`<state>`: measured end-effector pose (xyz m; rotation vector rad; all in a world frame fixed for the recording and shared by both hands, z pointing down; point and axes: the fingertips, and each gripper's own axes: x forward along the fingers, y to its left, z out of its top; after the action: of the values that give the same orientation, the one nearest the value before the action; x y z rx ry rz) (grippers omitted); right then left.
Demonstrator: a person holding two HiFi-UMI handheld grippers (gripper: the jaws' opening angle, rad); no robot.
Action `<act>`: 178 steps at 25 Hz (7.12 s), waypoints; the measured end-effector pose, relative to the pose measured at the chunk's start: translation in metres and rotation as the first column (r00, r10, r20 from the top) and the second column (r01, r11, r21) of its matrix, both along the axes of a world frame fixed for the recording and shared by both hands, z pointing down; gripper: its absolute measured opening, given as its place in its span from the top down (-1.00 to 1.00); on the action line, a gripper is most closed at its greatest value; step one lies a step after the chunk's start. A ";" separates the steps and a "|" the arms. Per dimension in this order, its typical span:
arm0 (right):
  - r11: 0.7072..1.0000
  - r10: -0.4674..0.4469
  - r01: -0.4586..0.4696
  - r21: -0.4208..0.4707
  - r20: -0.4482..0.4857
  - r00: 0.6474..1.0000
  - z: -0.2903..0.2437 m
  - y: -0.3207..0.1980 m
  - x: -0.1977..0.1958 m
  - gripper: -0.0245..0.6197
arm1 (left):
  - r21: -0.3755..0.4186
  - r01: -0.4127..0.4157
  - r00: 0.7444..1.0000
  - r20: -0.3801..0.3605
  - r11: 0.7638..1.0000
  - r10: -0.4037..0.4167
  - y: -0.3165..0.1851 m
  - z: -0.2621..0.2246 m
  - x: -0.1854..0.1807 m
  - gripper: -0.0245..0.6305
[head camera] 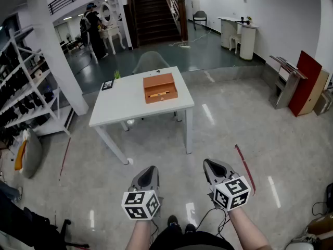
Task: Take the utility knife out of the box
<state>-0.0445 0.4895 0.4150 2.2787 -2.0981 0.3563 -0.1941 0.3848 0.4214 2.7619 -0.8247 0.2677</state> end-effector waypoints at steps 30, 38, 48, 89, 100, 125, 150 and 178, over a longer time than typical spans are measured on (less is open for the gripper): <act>0.997 -0.052 0.056 -0.045 0.087 0.995 0.025 -0.034 0.039 0.37 | -0.021 0.002 0.999 0.035 1.000 -0.001 -0.038 0.014 0.034 0.87; 0.995 -0.054 0.062 -0.081 0.098 0.994 0.042 -0.098 0.059 0.28 | -0.056 -0.019 0.999 0.029 0.998 0.021 -0.104 0.033 0.062 0.87; 0.996 -0.035 0.041 -0.076 0.074 0.997 0.029 -0.209 0.094 0.28 | -0.058 -0.029 0.999 0.025 0.998 0.030 -0.218 0.029 0.095 0.87; 0.992 -0.105 0.102 -0.080 -0.032 0.994 0.020 -0.483 0.208 0.28 | -0.102 0.039 0.999 0.021 0.994 -0.037 -0.477 0.051 0.182 0.87; 0.969 -0.223 0.212 -0.124 -0.079 0.972 0.022 -0.561 0.246 0.28 | -0.118 0.133 0.991 0.039 0.984 -0.130 -0.528 0.054 0.201 0.87; 0.797 -0.570 0.505 -0.332 -0.133 0.811 0.070 -0.660 0.235 0.31 | -0.131 0.354 0.935 0.072 0.926 -0.348 -0.565 0.059 0.171 0.87; 0.443 -0.868 0.573 -0.690 -0.171 0.466 0.168 -0.682 0.200 0.33 | -0.168 0.493 0.870 0.111 0.854 -0.481 -0.568 0.077 0.120 0.87; 0.289 -0.928 0.514 -0.808 -0.103 0.359 0.211 -0.683 0.197 0.41 | -0.196 0.546 0.837 0.133 0.814 -0.530 -0.550 0.092 0.098 0.87</act>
<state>0.1529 -0.1940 0.6261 0.5997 -1.9476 0.2377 -0.0961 -0.1652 0.5135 2.1994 -1.4524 0.3256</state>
